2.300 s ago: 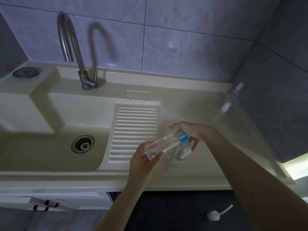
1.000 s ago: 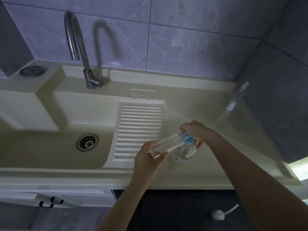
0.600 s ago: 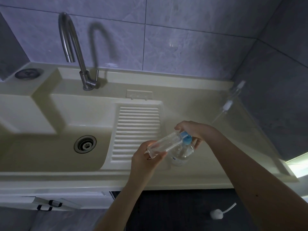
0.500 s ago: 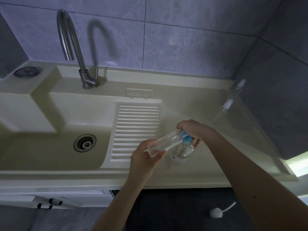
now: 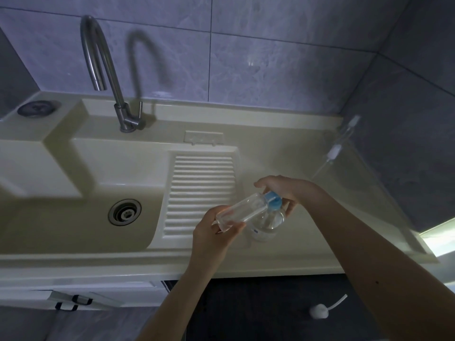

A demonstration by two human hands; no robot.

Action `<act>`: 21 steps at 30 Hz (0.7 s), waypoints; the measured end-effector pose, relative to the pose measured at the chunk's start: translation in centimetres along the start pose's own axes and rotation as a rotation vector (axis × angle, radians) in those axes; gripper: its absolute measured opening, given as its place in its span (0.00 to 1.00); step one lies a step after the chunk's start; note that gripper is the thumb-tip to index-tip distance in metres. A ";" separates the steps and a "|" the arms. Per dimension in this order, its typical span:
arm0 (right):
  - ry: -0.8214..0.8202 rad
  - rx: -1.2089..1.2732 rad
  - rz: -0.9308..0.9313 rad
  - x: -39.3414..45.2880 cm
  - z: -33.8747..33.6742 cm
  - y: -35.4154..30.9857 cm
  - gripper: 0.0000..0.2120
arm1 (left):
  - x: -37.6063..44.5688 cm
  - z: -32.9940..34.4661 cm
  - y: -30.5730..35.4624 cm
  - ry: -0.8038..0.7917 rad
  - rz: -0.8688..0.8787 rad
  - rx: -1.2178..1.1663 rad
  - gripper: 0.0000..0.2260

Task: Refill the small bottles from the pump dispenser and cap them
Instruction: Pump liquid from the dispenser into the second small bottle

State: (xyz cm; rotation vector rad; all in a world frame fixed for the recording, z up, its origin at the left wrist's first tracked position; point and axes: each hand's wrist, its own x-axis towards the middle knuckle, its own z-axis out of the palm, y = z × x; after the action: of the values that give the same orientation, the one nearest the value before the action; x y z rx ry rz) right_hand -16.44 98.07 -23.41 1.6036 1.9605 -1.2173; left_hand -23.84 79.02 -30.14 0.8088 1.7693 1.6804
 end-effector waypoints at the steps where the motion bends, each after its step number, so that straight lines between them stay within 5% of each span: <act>1: -0.031 0.008 0.014 0.0 -0.2 0.0 0.26 | 0.0 0.0 0.1 0.000 0.000 -0.008 0.14; 5: -0.058 0.008 0.031 0.2 -0.3 0.0 0.29 | -0.1 0.0 0.2 0.004 -0.005 -0.023 0.14; 15: 0.208 -0.019 -0.049 -0.2 1.0 0.2 0.15 | 0.0 0.0 -0.5 -0.002 -0.047 0.011 0.13; 21: 0.170 -0.032 -0.019 -0.2 0.9 0.0 0.18 | -0.1 0.1 -0.6 -0.004 -0.054 -0.030 0.14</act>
State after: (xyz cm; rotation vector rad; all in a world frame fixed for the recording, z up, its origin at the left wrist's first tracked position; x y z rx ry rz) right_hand -16.55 97.25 -23.75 1.7267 2.0907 -1.0827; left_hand -23.78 78.99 -30.73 0.7441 1.7439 1.6650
